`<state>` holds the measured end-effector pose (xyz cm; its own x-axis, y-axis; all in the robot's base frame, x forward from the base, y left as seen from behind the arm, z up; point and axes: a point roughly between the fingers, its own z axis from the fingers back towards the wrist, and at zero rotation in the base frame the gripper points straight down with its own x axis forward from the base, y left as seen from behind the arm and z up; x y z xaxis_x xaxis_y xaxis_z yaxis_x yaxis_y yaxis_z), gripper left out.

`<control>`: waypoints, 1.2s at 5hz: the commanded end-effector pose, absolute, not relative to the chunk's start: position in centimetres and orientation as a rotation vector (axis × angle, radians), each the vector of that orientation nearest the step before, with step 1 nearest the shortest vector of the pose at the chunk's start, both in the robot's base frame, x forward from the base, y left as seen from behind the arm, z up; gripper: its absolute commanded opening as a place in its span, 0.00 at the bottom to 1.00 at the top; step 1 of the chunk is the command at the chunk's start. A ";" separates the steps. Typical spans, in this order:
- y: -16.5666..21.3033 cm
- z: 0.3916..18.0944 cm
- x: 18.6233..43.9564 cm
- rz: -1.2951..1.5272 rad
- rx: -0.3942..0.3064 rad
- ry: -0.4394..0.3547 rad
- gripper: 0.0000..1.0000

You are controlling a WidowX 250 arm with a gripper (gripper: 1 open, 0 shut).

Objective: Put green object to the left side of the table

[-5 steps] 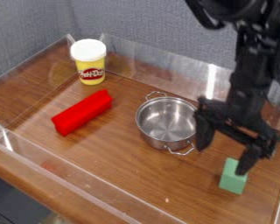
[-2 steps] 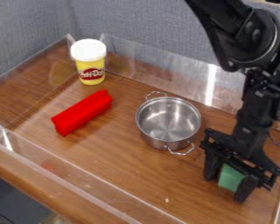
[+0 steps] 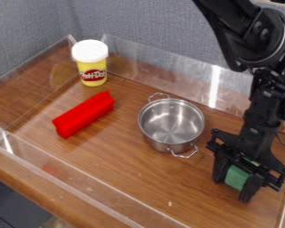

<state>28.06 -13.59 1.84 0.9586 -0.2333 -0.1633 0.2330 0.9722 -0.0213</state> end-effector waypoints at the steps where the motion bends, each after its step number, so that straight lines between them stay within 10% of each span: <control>1: -14.6 3.4 29.0 -0.248 -0.021 0.097 0.00; 2: -14.7 3.6 28.9 -0.244 -0.026 0.086 1.00; 3: -14.8 3.7 29.4 -0.242 -0.023 0.086 0.00; 6: -14.9 3.1 29.2 -0.236 -0.030 0.094 0.00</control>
